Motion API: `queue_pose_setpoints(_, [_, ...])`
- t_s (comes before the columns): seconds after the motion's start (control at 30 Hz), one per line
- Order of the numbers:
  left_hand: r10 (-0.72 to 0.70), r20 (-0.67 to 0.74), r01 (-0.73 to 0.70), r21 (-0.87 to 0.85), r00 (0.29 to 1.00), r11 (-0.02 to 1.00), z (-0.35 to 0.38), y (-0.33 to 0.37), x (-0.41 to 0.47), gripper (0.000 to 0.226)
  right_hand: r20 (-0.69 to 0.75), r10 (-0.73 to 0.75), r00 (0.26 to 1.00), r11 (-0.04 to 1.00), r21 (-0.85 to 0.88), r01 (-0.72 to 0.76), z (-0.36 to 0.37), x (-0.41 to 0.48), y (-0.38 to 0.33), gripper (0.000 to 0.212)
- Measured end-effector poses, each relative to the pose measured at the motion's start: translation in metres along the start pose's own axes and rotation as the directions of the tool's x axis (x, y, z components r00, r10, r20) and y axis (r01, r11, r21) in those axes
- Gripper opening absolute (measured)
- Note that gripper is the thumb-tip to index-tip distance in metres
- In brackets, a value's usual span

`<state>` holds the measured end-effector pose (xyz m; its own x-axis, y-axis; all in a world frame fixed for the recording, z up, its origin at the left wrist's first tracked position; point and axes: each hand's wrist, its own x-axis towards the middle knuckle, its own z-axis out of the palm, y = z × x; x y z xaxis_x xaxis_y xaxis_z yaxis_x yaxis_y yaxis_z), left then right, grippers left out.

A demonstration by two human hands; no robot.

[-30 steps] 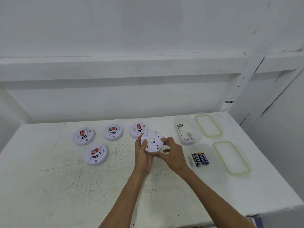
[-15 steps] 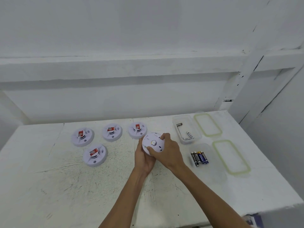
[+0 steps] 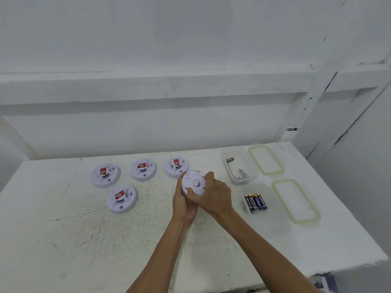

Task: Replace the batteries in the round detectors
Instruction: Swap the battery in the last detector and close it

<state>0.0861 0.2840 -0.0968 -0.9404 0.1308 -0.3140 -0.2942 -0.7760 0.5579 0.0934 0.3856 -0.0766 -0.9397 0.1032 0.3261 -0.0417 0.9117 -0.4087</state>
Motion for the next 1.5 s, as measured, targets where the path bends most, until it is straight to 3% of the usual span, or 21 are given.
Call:
queue_pose_setpoints(0.1, [-0.028,-0.027,0.028,-0.011,0.999,1.0,-0.004,0.0,-0.002,0.053,0.147,0.036,0.988,0.994,0.092,-0.05,-0.006,0.0,0.004,0.067])
queue_pose_setpoints(0.2, [-0.074,-0.067,0.071,-0.053,0.995,0.996,-0.004,0.006,0.002,0.057,0.29,-0.038,0.956,0.956,0.289,-0.05,-0.012,-0.002,0.015,0.086])
queue_pose_setpoints(0.27, [-0.119,-0.076,0.113,-0.084,0.99,0.99,-0.002,0.014,0.005,0.054,0.282,-0.113,0.953,0.943,0.334,0.013,-0.012,-0.006,0.02,0.085])
queue_pose_setpoints(0.33, [-0.15,-0.034,0.147,-0.078,0.988,0.986,0.001,0.022,0.005,0.046,0.202,-0.13,0.971,0.919,0.391,0.042,-0.01,-0.006,0.023,0.066])
queue_pose_setpoints(0.43, [-0.142,-0.006,0.142,0.106,0.99,0.984,0.002,0.027,0.006,0.037,0.111,0.004,0.994,0.831,0.553,-0.066,-0.012,-0.001,0.026,0.04])
queue_pose_setpoints(0.57, [-0.115,0.03,0.096,0.366,0.993,0.925,-0.001,0.026,0.007,0.037,0.295,0.145,0.944,0.585,0.744,-0.323,-0.013,0.0,0.028,0.046])
queue_pose_setpoints(0.73, [-0.049,0.045,0.025,0.421,0.998,0.907,-0.009,0.021,0.006,0.037,0.351,0.296,0.888,0.412,0.792,-0.451,-0.008,-0.002,0.032,0.039])
queue_pose_setpoints(0.9, [0.029,-0.073,0.001,0.384,0.997,0.923,-0.013,0.016,0.004,0.033,0.469,0.349,0.811,0.327,0.75,-0.575,-0.005,0.0,0.039,0.024])
queue_pose_setpoints(1.17, [0.117,-0.131,-0.067,0.334,0.985,0.94,-0.009,0.013,0.003,0.027,0.565,0.339,0.752,0.283,0.701,-0.655,-0.007,0.013,0.04,0.041])
queue_pose_setpoints(1.3, [0.123,-0.086,-0.097,0.258,0.989,0.961,-0.005,0.001,-0.001,0.043,0.596,0.328,0.733,0.193,0.718,-0.669,-0.002,0.021,0.04,0.039])
queue_pose_setpoints(1.37, [0.117,-0.024,-0.103,0.327,0.993,0.94,-0.007,-0.007,-0.003,0.06,0.615,0.336,0.714,0.124,0.722,-0.681,0.004,0.023,0.039,0.039])
queue_pose_setpoints(1.5, [0.146,-0.015,-0.124,0.454,0.989,0.882,-0.016,-0.016,-0.002,0.084,0.619,0.386,0.684,0.112,0.704,-0.701,0.015,0.022,0.037,0.037])
